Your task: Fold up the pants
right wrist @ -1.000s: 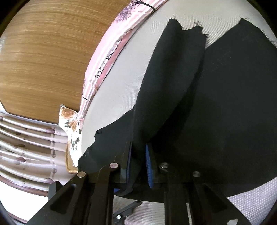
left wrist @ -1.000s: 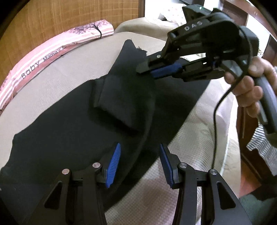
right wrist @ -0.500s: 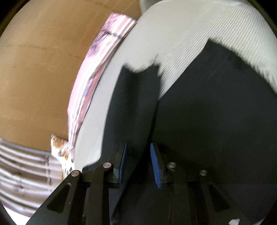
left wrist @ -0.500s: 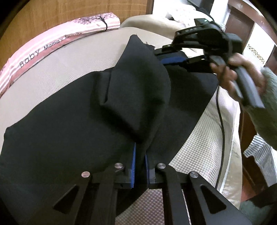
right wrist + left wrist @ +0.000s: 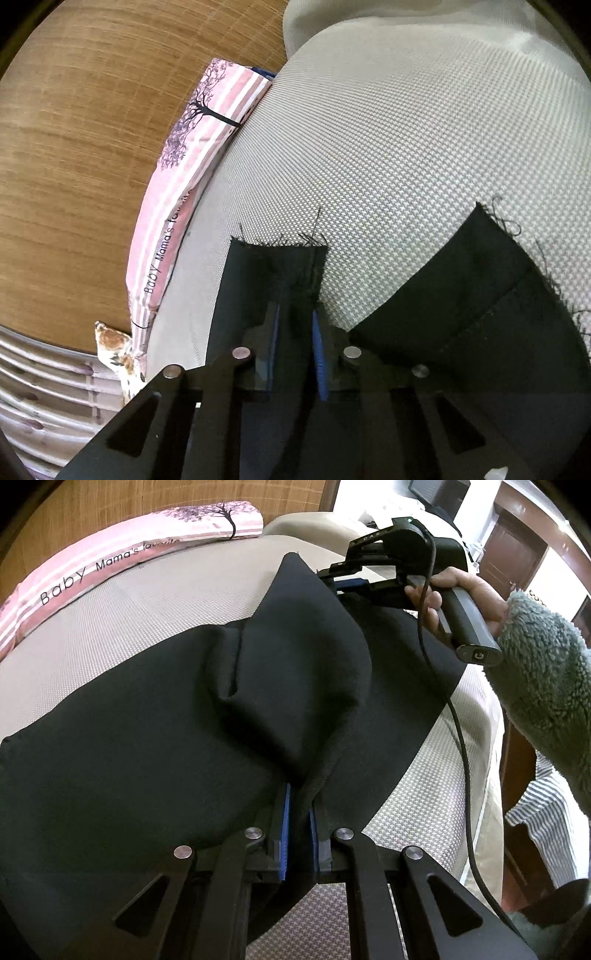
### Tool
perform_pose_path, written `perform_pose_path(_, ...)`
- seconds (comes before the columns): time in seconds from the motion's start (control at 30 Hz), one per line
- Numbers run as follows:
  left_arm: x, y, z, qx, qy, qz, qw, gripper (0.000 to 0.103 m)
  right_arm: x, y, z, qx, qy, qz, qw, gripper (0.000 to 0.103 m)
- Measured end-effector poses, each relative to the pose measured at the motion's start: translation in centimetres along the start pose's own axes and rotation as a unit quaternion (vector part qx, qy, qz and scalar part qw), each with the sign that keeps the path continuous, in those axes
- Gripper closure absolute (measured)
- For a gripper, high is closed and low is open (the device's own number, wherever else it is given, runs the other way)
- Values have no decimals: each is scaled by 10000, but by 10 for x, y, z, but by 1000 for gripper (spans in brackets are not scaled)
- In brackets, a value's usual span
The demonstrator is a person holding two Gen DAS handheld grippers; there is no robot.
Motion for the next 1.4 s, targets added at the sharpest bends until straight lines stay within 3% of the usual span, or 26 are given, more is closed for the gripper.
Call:
perform_pose_path(0.4,0,-2,0,-87,8,-26,10000,94,1,8,-21,126,-217,-395,9989,97)
perform_pose_path(0.67,0,-1,-1,-76,10,-58,10000,94,-5,-3,-14,320,-193,-279,9989,92)
perform_pose_path(0.8,0,0,-1,-76,3,-52,10000,94,-10,-15,-20,332,-248,-159,9990,83)
perform_pose_path(1.03,0,0,-1,-64,18,-65,10000,93,-9,-9,-7,53,-7,-54,10000,83)
perform_pose_path(1.13,-1,0,-1,-60,17,-77,10000,93,-3,2,-3,37,59,-284,9996,90)
perform_pose_path(1.27,0,1,-1,-52,15,-84,9999,93,0,17,-8,-55,31,-524,9986,91)
perform_pose_path(1.4,0,2,-1,-43,14,-102,9999,93,-1,17,1,233,6,-676,9974,88)
Point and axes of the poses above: each gripper's, at about its wrist camera, not at the fingertips, and z roughly the way its jaws point, y to its left, x to its underside, the point moved 7 cm from there along z, roughly the way its jaws point, and after that the axes turned 13 degrees about z, right-handed, at the moved point
